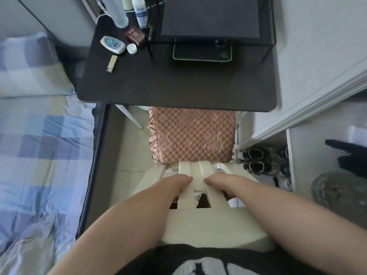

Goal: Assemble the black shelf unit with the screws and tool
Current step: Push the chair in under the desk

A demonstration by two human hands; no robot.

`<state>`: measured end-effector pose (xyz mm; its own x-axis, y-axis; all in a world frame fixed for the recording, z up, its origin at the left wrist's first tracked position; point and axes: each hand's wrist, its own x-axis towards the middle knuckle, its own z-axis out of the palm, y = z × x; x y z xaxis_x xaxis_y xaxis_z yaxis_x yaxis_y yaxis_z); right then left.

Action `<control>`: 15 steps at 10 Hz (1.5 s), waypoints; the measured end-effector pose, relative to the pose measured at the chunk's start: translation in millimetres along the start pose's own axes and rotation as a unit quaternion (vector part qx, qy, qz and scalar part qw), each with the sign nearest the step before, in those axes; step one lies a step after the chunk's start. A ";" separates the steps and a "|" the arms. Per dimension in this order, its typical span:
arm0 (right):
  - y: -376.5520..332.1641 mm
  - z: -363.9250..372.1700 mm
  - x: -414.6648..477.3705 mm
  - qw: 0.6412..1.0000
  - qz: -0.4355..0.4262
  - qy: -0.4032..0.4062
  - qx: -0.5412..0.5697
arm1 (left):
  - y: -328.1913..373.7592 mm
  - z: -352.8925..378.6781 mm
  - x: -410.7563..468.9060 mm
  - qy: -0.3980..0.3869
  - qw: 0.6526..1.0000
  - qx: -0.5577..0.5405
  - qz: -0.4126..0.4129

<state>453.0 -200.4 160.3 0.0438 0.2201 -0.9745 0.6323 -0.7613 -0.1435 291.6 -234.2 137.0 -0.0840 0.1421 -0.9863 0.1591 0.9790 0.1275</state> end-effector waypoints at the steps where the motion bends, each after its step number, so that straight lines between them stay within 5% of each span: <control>1: -38.6 -14.2 8.3 1.000 0.001 0.006 -0.006 | 37.4 -18.3 10.9 -0.015 1.000 0.006 0.010; 6: -204.9 -70.1 55.6 0.997 0.054 -0.018 -0.046 | 215.6 -101.7 57.4 -0.015 0.989 0.145 -0.019; 10: -232.8 -92.0 60.2 0.995 0.073 -0.053 -0.036 | 238.9 -110.9 72.3 -0.078 0.989 0.099 -0.076; 11: -237.4 -93.0 52.1 0.993 0.066 -0.056 -0.085 | 246.1 -111.8 52.2 -0.081 0.978 0.177 -0.073; 14: -251.3 -118.9 11.3 0.934 -0.014 -0.057 -0.353 | 285.4 -123.0 -30.4 -0.088 0.818 0.567 -0.049; 15: -244.9 -130.6 -3.2 0.926 -0.092 0.003 -0.366 | 282.9 -131.8 -46.1 -0.074 0.821 0.566 -0.015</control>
<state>399.0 65.1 221.1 -0.1131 0.3100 -0.9440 0.9845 -0.0935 -0.1486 210.9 55.5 232.3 0.0015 0.0191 -0.9998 0.9785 0.2062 0.0054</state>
